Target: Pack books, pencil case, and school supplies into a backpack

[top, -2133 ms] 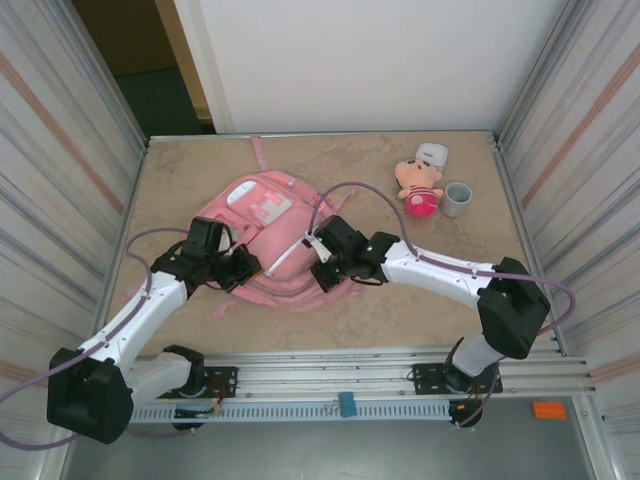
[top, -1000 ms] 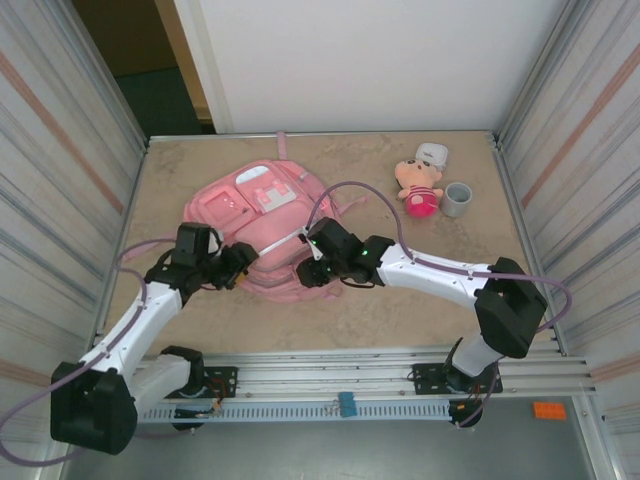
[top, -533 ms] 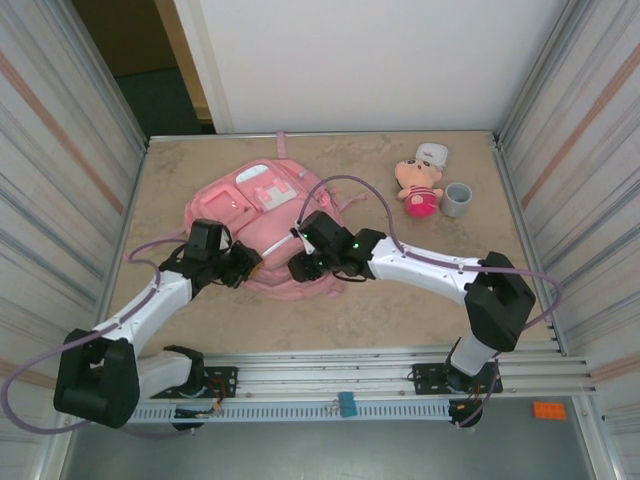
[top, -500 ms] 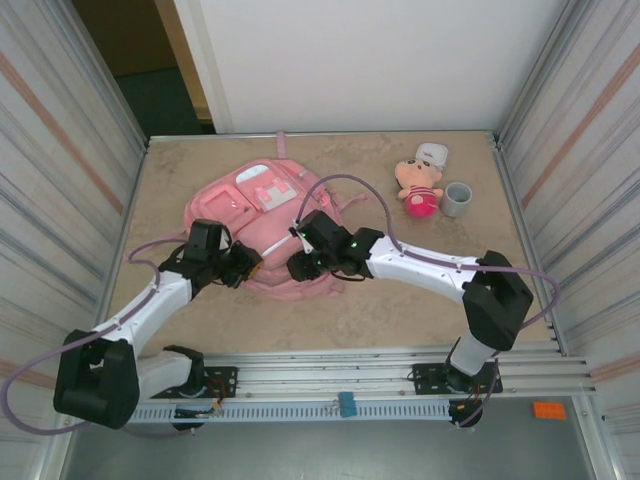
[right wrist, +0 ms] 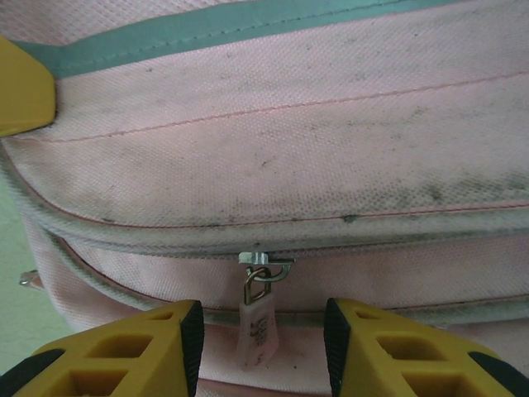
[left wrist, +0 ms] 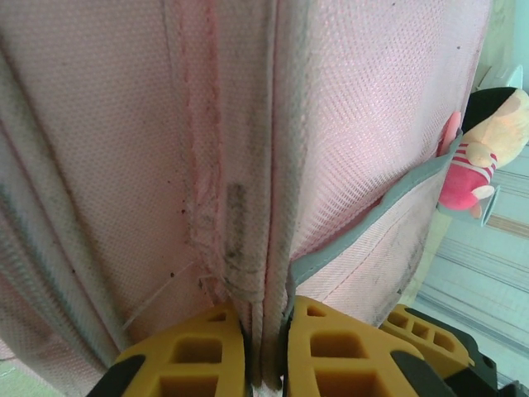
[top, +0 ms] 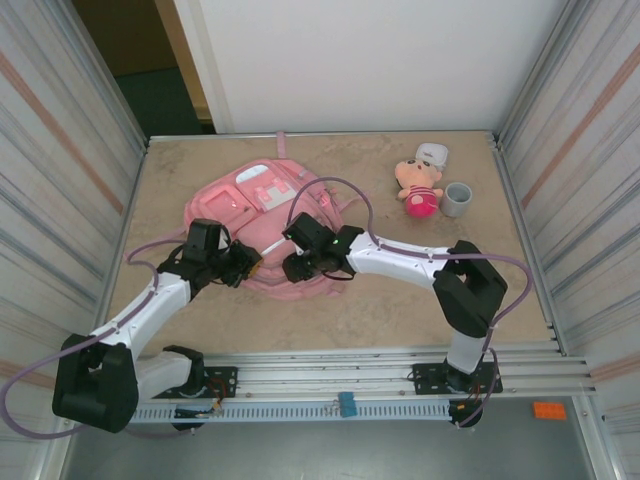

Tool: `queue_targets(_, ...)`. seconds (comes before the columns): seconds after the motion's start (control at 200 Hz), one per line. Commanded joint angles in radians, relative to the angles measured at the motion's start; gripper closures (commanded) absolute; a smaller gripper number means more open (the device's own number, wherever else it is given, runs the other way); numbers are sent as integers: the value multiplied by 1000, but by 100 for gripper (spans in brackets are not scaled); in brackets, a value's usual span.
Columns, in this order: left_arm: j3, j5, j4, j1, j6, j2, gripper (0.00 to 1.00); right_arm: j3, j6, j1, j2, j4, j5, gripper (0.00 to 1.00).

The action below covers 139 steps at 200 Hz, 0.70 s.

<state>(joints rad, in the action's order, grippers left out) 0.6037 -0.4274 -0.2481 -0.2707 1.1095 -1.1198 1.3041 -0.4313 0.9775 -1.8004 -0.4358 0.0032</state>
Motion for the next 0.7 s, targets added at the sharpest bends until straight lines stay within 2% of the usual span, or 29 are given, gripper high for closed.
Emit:
queue_targets(0.0, 13, -31, 79, -4, 18, 22, 100, 38, 33, -1, -31, -12, 49, 59)
queue_targets(0.115, 22, -25, 38, 1, -13, 33, 100, 30, 51, -25, -14, -27, 117, 85)
queue_targets(0.205, 52, -12, -57, 22, -100, 39, 100, 2, 74, -57, 27, -48, 124, 100)
queue_targets(0.486, 137, -26, -318, 136, -405, 39, 100, -107, 125, -146, 134, -113, 109, 100)
queue_targets(0.581, 168, -44, -375, 159, -500, 16, 100, -110, 140, -138, 132, -111, 54, 100)
queue_targets(0.692, 215, -22, -425, 202, -592, -10, 100, -117, 137, -69, 140, -68, -12, 100)
